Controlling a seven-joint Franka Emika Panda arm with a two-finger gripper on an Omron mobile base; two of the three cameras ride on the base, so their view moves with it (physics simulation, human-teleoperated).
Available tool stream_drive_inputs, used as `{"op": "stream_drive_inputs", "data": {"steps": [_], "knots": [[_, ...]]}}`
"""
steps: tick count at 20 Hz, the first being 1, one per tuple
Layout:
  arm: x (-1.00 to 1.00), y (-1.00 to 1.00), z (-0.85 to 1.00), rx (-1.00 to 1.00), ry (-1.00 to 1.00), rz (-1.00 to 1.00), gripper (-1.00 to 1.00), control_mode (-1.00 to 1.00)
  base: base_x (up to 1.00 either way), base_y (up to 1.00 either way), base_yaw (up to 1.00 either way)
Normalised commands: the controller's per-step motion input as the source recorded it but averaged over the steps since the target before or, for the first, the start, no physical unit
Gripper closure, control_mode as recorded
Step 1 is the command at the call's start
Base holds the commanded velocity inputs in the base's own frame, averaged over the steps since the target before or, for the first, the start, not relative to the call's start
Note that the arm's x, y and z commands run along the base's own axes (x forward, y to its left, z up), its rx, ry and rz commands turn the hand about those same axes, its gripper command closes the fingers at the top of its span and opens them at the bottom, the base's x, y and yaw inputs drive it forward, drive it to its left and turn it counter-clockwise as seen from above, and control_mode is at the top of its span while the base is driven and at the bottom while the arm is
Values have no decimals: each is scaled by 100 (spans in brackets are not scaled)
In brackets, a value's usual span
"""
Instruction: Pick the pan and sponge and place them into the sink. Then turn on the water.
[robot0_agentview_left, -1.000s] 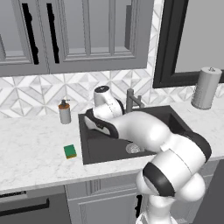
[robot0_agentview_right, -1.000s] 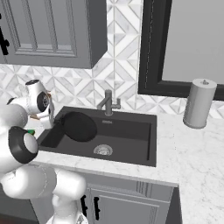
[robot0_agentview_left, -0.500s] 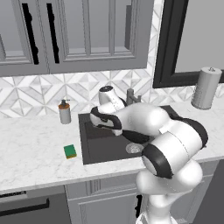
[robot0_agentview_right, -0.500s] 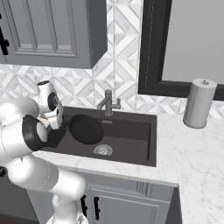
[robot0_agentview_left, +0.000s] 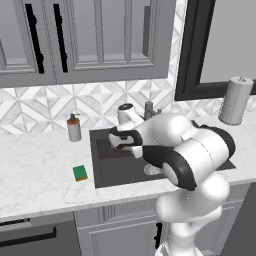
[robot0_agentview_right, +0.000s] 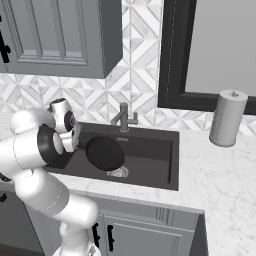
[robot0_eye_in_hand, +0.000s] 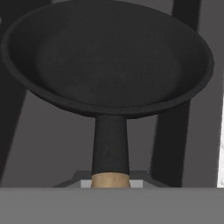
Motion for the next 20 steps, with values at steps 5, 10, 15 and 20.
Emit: {"op": "stream_drive_inputs", "data": {"steps": [5,10,15,20], "knots": [[27,-25,-12,0,1,-6,100,-100,0,0,0],[30,-6,-21,0,1,-6,100,-100,0,0,0],[31,-6,-21,0,0,-6,100,-100,0,0,0],[23,0,-33,0,0,-4,100,-100,0,0,0]]}}
